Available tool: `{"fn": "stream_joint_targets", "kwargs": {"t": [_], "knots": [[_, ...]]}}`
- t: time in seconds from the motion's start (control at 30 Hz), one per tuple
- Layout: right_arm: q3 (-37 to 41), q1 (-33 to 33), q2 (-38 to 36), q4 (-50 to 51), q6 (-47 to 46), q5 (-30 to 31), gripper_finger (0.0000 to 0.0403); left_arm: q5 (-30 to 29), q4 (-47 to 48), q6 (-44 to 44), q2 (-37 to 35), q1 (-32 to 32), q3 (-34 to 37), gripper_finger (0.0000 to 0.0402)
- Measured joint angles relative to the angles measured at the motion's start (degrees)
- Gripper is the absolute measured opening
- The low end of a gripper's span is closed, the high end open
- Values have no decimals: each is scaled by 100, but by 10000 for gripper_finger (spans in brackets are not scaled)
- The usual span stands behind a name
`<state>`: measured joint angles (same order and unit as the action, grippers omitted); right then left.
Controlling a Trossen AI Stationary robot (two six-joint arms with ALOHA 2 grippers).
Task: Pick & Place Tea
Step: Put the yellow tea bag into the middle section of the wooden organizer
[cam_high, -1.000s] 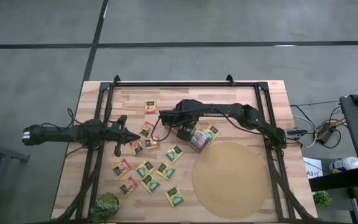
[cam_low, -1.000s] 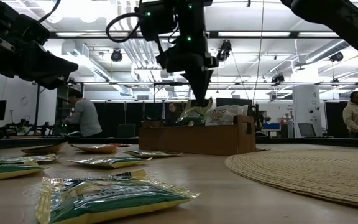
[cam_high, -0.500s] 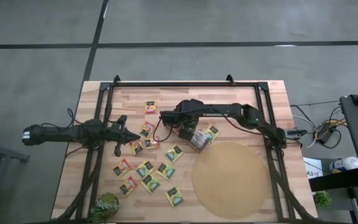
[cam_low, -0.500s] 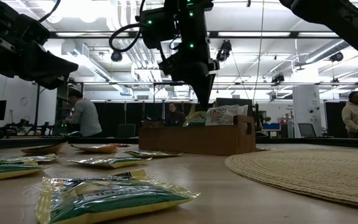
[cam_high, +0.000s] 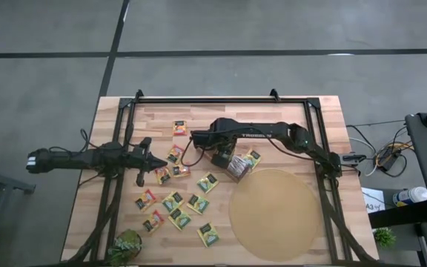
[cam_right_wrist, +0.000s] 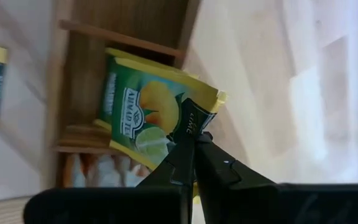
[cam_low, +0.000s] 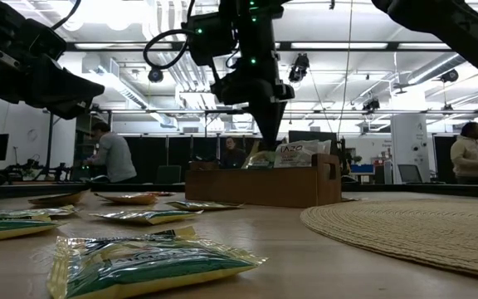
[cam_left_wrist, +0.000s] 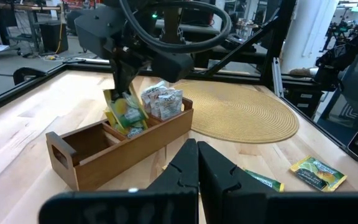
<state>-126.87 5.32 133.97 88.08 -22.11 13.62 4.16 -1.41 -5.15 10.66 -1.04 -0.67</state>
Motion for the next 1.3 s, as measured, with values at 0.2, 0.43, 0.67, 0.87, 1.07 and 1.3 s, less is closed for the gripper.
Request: {"fn": "stream_joint_targets", "kwargs": {"t": [0.2,0.43,0.67,0.87,1.07,1.3], "knots": [[0,0,-4,-5,-28,-22,42,0,0,-2,0,0,0,0],[0,-2,-9,-19,-84,-23,103,0,0,-1,0,0,1,0],[2,-7,-194,-1,-91,-50,131,0,0,0,-2,2,2,0],[2,-71,-512,131,-585,-123,132,0,0,-2,0,2,0,0],[135,-70,-610,200,-1077,-373,128,0,0,0,-2,2,0,0],[881,-33,-950,161,-1137,-380,134,1,1,-1,-1,1,0,0]]}}
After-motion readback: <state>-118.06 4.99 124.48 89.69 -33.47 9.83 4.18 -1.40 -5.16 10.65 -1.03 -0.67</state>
